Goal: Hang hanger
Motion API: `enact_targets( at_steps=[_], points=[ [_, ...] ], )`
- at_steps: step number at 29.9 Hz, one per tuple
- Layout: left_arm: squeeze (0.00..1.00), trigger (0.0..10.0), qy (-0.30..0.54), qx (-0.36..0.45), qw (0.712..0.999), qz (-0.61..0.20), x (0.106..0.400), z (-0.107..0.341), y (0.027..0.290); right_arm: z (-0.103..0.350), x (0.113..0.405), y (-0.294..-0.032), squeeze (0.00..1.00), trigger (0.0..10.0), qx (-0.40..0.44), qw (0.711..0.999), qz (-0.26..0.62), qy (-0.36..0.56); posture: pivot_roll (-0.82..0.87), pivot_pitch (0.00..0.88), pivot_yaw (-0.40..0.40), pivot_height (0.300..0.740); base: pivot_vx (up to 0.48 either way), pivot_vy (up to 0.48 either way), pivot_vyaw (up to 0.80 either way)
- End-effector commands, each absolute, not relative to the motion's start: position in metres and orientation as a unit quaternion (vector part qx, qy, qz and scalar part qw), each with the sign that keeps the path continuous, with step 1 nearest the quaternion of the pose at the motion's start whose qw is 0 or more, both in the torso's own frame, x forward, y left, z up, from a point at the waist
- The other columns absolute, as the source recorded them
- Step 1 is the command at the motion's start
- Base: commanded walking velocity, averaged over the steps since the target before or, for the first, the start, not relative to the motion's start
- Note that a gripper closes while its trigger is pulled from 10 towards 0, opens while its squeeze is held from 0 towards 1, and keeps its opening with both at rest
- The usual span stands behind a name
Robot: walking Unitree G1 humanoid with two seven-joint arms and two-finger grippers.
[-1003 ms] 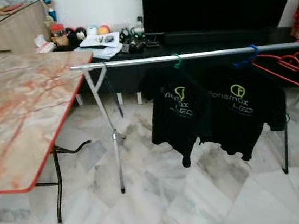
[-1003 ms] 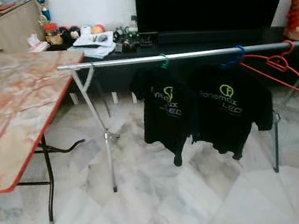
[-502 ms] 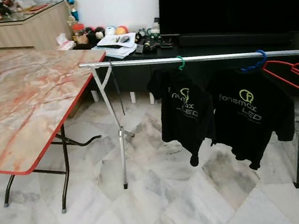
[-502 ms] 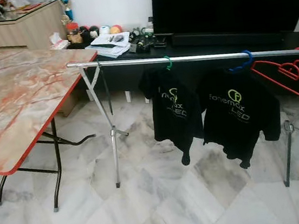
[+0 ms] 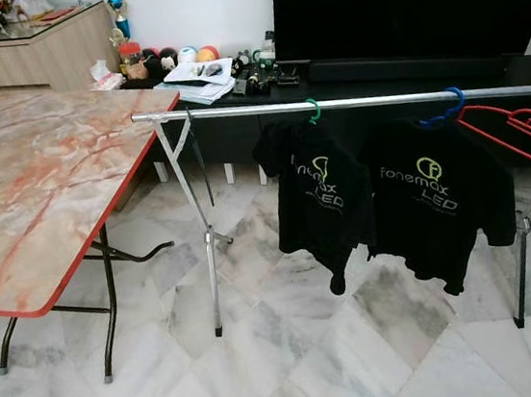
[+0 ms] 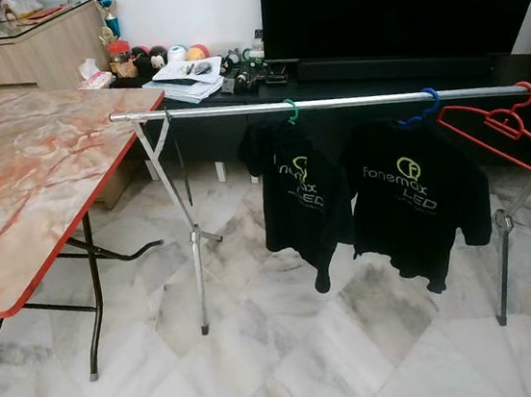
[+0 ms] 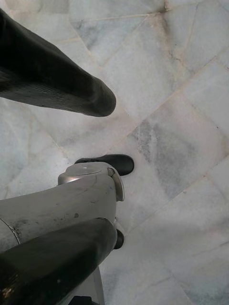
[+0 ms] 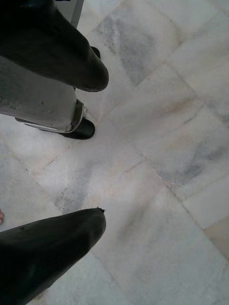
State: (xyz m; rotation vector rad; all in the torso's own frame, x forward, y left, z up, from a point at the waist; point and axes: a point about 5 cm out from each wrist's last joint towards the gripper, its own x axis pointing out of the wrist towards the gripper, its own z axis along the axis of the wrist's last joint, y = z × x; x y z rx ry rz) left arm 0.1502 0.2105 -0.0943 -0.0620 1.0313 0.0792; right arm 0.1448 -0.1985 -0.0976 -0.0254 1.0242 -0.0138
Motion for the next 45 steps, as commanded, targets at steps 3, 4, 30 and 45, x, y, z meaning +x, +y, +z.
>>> enact_targets(
  at_steps=[3,4,30,45],
  points=[
    [0.00,10.0,0.451,0.020,0.892,0.004,0.162,-0.086,0.214,-0.045,0.247,-0.195,0.00,10.0,0.120,0.922,-0.052,0.364,0.08,0.018,-0.006,0.740,0.000,0.000,0.00],
    [0.00,10.0,0.451,0.020,0.892,0.004,0.162,-0.086,0.214,-0.045,0.247,-0.195,0.00,10.0,0.120,0.922,-0.052,0.364,0.08,0.018,-0.006,0.740,0.000,0.000,0.00],
    [0.00,10.0,0.450,0.022,0.893,0.021,0.156,-0.087,0.220,-0.043,0.250,-0.192,0.00,10.0,0.137,0.919,-0.052,0.366,0.09,0.034,-0.011,0.740,0.000,0.000,0.00],
    [0.00,10.0,0.446,0.021,0.894,0.030,0.151,-0.088,0.223,-0.036,0.255,-0.195,0.00,10.0,0.106,0.942,-0.054,0.313,0.07,0.047,-0.015,0.740,0.000,0.000,0.00]
  ],
)
